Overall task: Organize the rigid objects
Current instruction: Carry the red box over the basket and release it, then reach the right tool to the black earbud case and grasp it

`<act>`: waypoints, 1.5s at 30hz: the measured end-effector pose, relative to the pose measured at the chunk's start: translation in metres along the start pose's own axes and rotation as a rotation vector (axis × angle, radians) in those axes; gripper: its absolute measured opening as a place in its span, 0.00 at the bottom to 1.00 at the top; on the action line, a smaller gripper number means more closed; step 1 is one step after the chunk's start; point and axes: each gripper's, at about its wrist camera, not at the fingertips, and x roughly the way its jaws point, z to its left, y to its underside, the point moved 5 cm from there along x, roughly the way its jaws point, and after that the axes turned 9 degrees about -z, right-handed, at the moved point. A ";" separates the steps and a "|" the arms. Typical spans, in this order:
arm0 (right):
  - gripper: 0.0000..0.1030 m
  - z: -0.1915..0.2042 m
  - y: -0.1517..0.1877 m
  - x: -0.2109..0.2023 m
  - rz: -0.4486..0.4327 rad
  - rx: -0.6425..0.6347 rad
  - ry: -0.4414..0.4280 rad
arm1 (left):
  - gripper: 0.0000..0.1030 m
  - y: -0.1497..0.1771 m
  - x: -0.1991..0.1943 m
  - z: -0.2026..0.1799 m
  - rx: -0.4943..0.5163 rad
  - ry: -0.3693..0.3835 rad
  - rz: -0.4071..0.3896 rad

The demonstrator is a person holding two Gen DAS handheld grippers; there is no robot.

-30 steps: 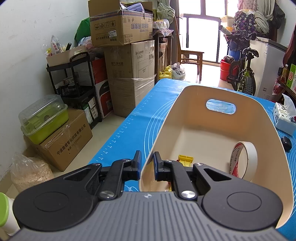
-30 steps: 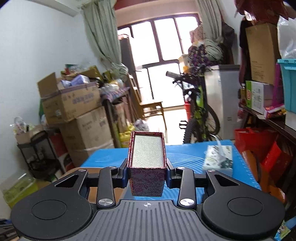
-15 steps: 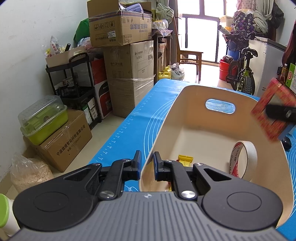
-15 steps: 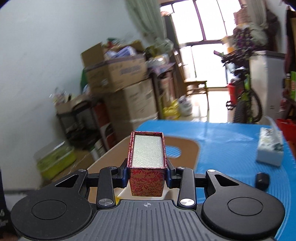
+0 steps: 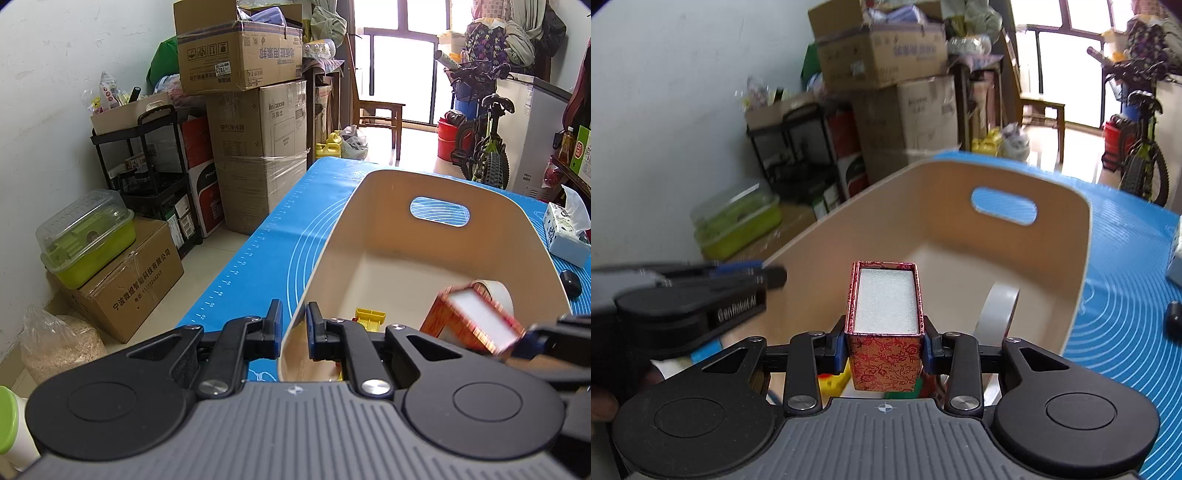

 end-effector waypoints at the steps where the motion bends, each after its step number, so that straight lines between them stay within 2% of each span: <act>1: 0.43 0.000 0.002 0.002 0.019 -0.003 -0.001 | 0.15 0.000 0.000 0.000 0.000 0.000 0.000; 5: 0.42 -0.003 0.004 0.003 0.048 -0.003 -0.002 | 0.15 0.000 0.000 0.000 0.000 0.000 0.000; 8: 0.48 -0.005 0.001 -0.002 0.032 0.008 -0.002 | 0.15 0.000 0.000 0.000 0.000 0.000 0.000; 15: 0.49 -0.017 -0.008 -0.010 0.002 0.033 -0.006 | 0.15 0.001 0.000 -0.002 0.000 -0.001 -0.001; 16: 0.51 -0.019 -0.010 -0.012 -0.007 0.040 -0.005 | 0.15 0.001 0.000 -0.002 0.001 -0.001 -0.001; 17: 0.65 -0.022 -0.012 -0.014 -0.016 0.047 0.000 | 0.15 0.001 0.000 -0.002 0.001 -0.002 -0.001; 19: 0.77 -0.029 -0.014 -0.020 -0.046 0.069 0.023 | 0.15 0.001 0.000 -0.002 0.000 -0.001 -0.001; 23: 0.78 -0.043 -0.026 -0.034 -0.100 0.100 0.041 | 0.15 0.001 0.000 -0.002 0.002 -0.002 -0.002; 27: 0.79 -0.065 -0.037 -0.045 -0.157 0.135 0.093 | 0.15 0.001 -0.001 -0.002 0.003 -0.002 -0.002; 29: 0.84 -0.080 -0.040 -0.049 -0.181 0.164 0.127 | 0.15 0.001 -0.001 -0.002 0.008 -0.003 -0.003; 31: 0.87 -0.097 -0.041 -0.052 -0.203 0.189 0.174 | 0.15 0.001 -0.001 -0.002 0.012 -0.004 -0.003; 35: 0.88 -0.134 -0.037 -0.053 -0.224 0.252 0.268 | 0.15 0.000 -0.002 -0.002 0.008 -0.006 -0.001; 42: 0.88 -0.183 -0.017 -0.037 -0.195 0.288 0.433 | 0.15 0.001 -0.002 -0.003 0.031 -0.013 -0.003; 45: 0.88 -0.198 -0.002 -0.027 -0.157 0.301 0.463 | 0.15 0.000 -0.002 -0.003 0.027 -0.014 -0.002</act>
